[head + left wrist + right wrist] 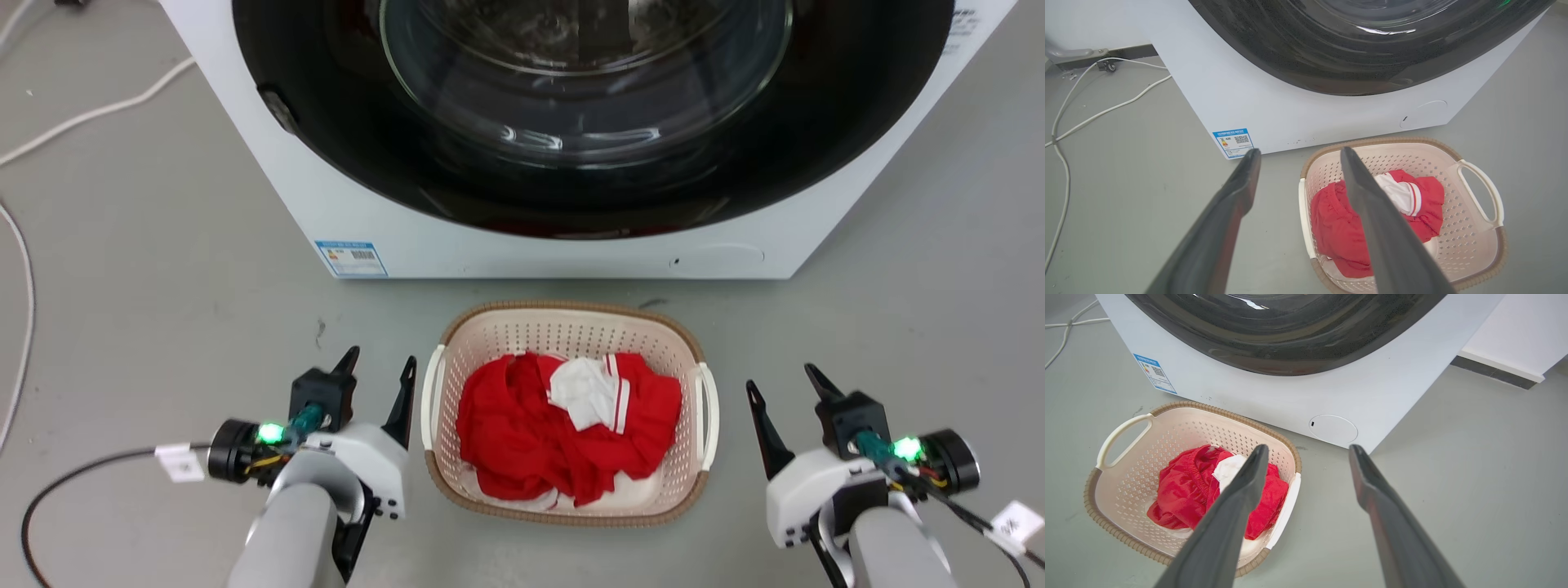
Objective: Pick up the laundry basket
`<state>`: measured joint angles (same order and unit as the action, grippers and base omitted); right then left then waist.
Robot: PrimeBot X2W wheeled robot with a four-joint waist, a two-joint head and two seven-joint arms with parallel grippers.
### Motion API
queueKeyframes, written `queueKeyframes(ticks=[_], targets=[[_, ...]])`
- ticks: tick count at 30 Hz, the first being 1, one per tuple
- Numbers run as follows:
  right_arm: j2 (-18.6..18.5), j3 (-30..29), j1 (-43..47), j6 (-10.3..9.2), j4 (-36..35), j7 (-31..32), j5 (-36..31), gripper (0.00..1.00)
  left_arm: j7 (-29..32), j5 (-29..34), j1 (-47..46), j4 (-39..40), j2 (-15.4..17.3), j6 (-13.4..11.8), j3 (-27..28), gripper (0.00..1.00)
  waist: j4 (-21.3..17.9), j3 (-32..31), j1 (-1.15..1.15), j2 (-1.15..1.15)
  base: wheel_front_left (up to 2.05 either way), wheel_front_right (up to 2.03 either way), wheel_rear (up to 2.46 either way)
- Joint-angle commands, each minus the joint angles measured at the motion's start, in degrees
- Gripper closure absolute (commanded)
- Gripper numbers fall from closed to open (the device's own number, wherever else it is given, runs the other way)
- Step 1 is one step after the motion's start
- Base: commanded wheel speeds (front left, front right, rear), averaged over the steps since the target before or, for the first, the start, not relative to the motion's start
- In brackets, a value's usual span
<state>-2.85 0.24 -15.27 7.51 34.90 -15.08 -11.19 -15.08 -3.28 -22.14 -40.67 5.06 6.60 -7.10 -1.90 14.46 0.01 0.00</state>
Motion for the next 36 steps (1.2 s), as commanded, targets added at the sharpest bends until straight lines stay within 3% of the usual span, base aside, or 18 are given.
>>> queueKeyframes(ticks=[1, 8, 17, 25, 36], targets=[[-0.1, 0.1, -2.2, -0.04, 1.5, -0.1, -0.3, 0.00, -0.1, -0.2, -2.0, -1.6, 0.4, 0.4, -0.5, 0.00, -0.2, 2.2, -0.01, 0.00, 0.00, 0.00, 0.00], [0.0, 1.8, -10.9, -0.04, 12.2, -0.1, -0.4, 0.00, -0.1, -0.8, -11.3, -13.5, 1.3, 0.8, -5.2, 0.00, -0.7, 7.8, -0.01, 0.00, 0.00, 0.00, 0.00], [-0.1, 4.6, -21.5, -0.04, 25.7, 0.4, 0.6, 0.00, 3.6, -6.2, -22.4, -25.3, 2.5, 0.8, -16.6, 0.00, -1.3, 14.2, -0.01, 0.00, 0.00, 0.00, 0.00], [-0.1, 9.3, -29.2, -0.05, 34.3, 4.0, 4.2, 0.00, 9.2, -12.7, -27.8, -28.7, 4.1, 0.8, -24.7, 0.00, -2.1, 18.2, -0.01, 0.00, 0.00, 0.00, 0.00], [0.0, 17.2, -34.4, -0.04, 36.6, 10.4, 11.6, 0.00, 13.7, -20.0, -31.9, -28.0, 6.8, 0.8, -33.3, 0.00, -2.8, 23.4, -0.01, 0.00, 0.00, 0.00, 0.00]])
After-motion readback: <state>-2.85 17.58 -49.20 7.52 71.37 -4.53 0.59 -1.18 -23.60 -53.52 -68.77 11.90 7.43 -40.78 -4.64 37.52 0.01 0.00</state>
